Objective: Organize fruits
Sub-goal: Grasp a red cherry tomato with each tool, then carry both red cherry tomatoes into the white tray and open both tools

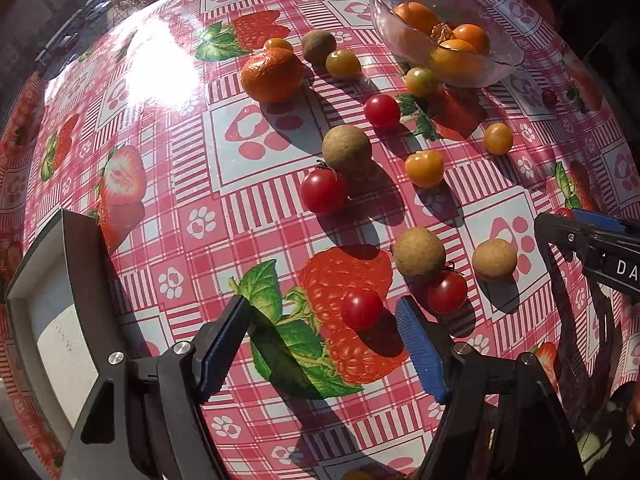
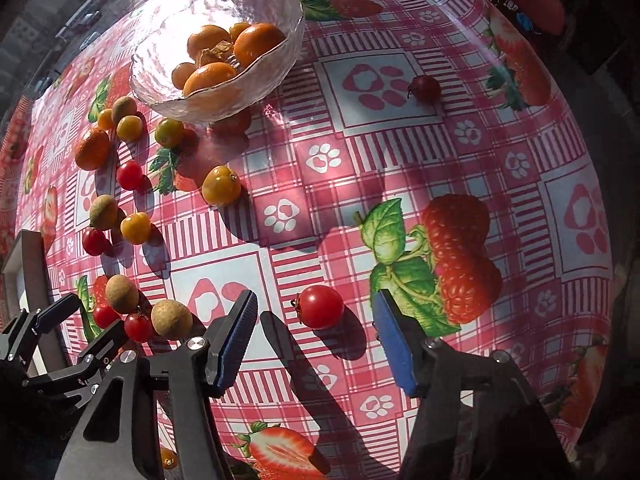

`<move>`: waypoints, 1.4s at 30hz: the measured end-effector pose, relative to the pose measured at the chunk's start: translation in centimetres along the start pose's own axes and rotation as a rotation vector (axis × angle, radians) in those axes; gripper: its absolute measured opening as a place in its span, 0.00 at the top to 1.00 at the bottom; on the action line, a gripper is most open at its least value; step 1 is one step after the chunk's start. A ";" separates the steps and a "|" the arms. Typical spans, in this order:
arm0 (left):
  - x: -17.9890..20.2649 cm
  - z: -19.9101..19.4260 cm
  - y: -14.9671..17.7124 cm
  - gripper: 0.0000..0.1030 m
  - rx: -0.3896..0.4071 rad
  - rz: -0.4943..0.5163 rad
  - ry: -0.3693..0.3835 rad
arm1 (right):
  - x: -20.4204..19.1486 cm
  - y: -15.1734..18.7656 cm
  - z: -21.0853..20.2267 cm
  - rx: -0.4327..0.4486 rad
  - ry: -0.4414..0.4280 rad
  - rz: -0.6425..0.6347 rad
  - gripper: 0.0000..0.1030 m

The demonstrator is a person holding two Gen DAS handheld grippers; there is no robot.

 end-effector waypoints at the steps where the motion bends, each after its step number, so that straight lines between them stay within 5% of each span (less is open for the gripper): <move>1: 0.5 0.1 -0.2 0.33 0.004 0.007 -0.001 | -0.6 -0.3 0.1 0.003 0.011 -0.007 0.52; 4: 1.2 -0.3 -0.2 0.50 0.014 0.035 0.002 | -0.9 -0.6 0.1 0.015 0.020 -0.006 0.75; 10: 2.8 -0.9 -0.5 0.80 0.010 0.053 0.053 | 0.0 0.2 -0.6 0.005 -0.048 0.015 0.75; 20: 0.5 -2.6 0.5 0.80 0.013 -0.046 0.177 | 1.9 4.8 -3.2 0.000 -0.135 0.064 0.75; 42: -8.7 -8.4 6.9 0.80 0.084 -0.172 0.158 | -5.7 9.3 -6.4 -0.005 -0.234 -0.010 0.75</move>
Point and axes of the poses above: each gripper's, at about its wrist camera, not at the fingertips, and z roughly the way its jaws point, x to its right, y to its underside, the point moved 6 cm from there along z, roughly the way its jaws point, and after that the axes turned 2 degrees about -x, right-handed, at the moved point
